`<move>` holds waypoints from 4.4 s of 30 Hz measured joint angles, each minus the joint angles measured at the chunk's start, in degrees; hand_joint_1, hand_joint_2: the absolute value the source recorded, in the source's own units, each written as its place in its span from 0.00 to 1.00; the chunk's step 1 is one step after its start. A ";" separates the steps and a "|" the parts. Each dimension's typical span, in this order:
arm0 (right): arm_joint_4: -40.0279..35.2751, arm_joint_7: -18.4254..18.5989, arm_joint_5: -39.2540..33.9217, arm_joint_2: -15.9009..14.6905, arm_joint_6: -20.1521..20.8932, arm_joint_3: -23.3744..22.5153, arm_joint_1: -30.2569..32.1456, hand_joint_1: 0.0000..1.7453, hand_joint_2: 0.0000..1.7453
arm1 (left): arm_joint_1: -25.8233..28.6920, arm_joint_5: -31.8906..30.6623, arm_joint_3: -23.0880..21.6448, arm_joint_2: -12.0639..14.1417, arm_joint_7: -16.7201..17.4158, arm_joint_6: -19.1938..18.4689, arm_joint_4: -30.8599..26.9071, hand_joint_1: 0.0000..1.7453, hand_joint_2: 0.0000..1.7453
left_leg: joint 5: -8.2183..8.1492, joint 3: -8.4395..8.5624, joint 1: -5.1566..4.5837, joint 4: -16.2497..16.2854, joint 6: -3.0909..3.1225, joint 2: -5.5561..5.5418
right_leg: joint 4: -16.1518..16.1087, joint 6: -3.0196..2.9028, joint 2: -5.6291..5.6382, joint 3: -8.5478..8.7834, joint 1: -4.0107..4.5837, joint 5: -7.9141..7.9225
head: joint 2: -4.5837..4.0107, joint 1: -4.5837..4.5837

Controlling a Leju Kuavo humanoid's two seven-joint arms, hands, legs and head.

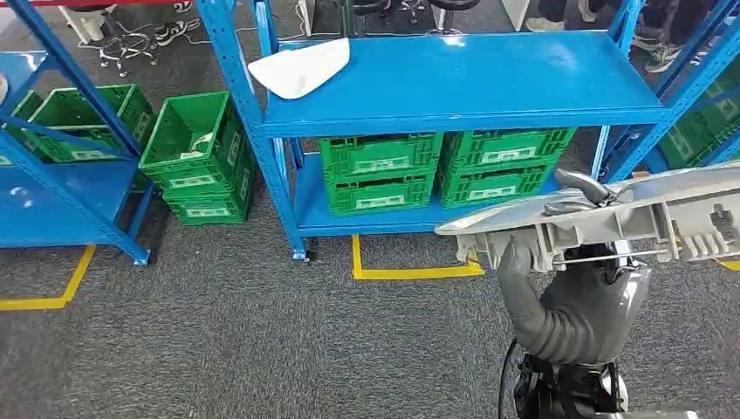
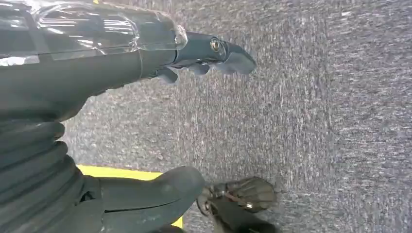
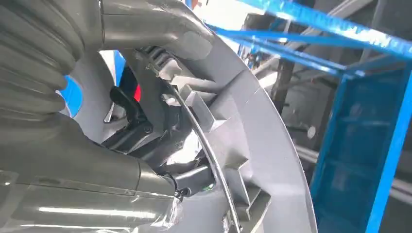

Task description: Take the parts from the cabinet and place them on the table.

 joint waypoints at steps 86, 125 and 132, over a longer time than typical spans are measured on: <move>9.66 -7.78 -13.27 3.76 0.02 9.86 -5.59 1.00 1.00 | -0.11 1.42 5.51 2.12 -1.75 2.19 0.02 0.00 1.00 | -3.53 -10.86 1.67 14.73 -3.22 -7.08 | -4.05 -2.34 3.72 3.34 0.69 0.90 | 0.00 2.49; 5.97 -5.55 -9.88 2.40 -0.04 11.06 -8.87 1.00 1.00 | -0.06 0.07 8.48 -0.39 0.68 2.01 0.04 0.00 1.00 | 2.29 -2.07 2.45 0.23 -2.17 -2.79 | -1.83 0.52 -0.62 2.79 0.25 -0.32 | 0.00 2.80; 5.62 -5.57 -9.92 2.29 -0.02 11.10 -8.66 1.00 1.00 | -0.30 0.02 8.52 -0.39 -0.24 2.01 0.02 0.00 1.00 | 3.16 -2.51 1.65 0.06 -0.24 -7.84 | 15.90 0.97 4.92 -5.03 0.01 -9.83 | 0.00 4.70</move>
